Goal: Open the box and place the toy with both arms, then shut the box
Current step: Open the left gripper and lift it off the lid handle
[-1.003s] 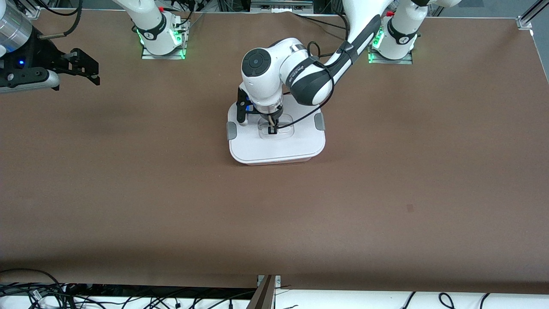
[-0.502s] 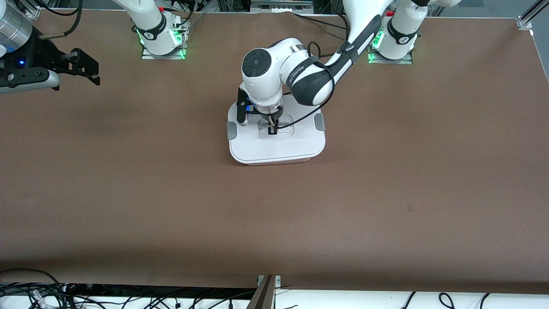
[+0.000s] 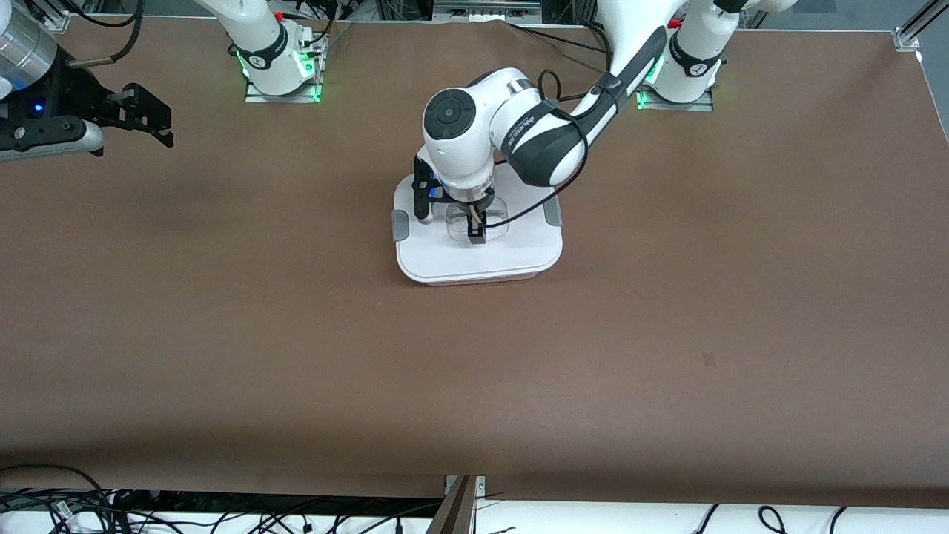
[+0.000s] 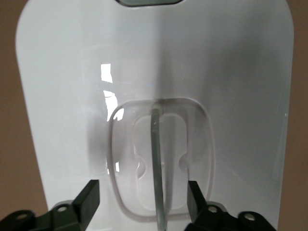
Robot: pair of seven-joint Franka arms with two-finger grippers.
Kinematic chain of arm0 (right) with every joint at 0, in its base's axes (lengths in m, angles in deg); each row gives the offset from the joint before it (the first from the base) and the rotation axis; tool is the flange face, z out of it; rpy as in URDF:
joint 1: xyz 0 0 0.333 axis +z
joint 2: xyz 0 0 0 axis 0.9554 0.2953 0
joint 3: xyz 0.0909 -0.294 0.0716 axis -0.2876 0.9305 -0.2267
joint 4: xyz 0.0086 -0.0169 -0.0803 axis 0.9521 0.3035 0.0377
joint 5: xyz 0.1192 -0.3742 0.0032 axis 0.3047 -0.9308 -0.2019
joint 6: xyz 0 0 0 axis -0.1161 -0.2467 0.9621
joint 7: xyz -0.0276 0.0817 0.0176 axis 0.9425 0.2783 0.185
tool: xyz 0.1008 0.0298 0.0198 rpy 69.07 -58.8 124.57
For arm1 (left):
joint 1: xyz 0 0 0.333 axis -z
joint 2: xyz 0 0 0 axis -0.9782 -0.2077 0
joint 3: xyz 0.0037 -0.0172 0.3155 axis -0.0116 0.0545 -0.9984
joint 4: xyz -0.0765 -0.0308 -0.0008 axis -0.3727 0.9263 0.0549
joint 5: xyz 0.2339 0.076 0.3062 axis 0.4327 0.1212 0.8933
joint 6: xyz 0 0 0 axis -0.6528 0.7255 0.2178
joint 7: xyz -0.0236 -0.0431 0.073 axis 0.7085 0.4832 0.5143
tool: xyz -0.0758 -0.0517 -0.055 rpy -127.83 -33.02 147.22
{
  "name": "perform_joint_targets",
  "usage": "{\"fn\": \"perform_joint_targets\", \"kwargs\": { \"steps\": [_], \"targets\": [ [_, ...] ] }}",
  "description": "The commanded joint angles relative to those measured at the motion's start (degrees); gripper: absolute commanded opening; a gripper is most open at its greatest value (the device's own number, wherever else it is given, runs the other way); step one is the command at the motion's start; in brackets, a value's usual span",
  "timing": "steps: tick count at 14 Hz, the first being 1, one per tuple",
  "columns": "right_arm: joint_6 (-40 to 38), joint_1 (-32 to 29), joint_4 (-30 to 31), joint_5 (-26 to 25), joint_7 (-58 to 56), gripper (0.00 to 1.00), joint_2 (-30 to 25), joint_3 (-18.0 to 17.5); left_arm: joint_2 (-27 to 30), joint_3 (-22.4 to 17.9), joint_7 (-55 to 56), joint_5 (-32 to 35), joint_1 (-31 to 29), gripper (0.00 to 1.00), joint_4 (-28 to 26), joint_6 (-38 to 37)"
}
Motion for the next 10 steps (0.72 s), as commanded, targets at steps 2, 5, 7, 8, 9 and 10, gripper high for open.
{"fn": "perform_joint_targets", "kwargs": {
  "steps": [2,5,7,8,9,10],
  "targets": [
    [-1.3,0.2,-1.5,0.0,1.0,1.0,0.4,-0.1,0.0,0.0,1.4,-4.8,-3.9,1.0,4.3,-3.5],
    [-1.3,0.2,-1.5,0.0,1.0,1.0,0.4,-0.1,0.5,0.2,3.0,-6.5,-9.5,1.0,4.7,-3.5],
    [-1.3,0.2,-1.5,0.0,1.0,1.0,0.4,-0.2,0.8,0.5,3.1,-6.7,-14.3,1.0,4.8,-3.5],
    [-1.3,0.2,-1.5,0.0,1.0,1.0,0.4,-0.2,0.8,0.2,2.6,-6.7,-17.1,1.0,6.2,-3.8],
    [-1.3,0.2,-1.5,0.0,1.0,1.0,0.4,-0.2,0.8,0.0,2.4,-6.4,-18.8,1.0,7.3,-5.6],
    [-1.3,0.2,-1.5,0.0,1.0,1.0,0.4,-0.2,0.8,-0.1,2.3,-6.3,-20.0,1.0,8.4,-8.2]
  ]
}}
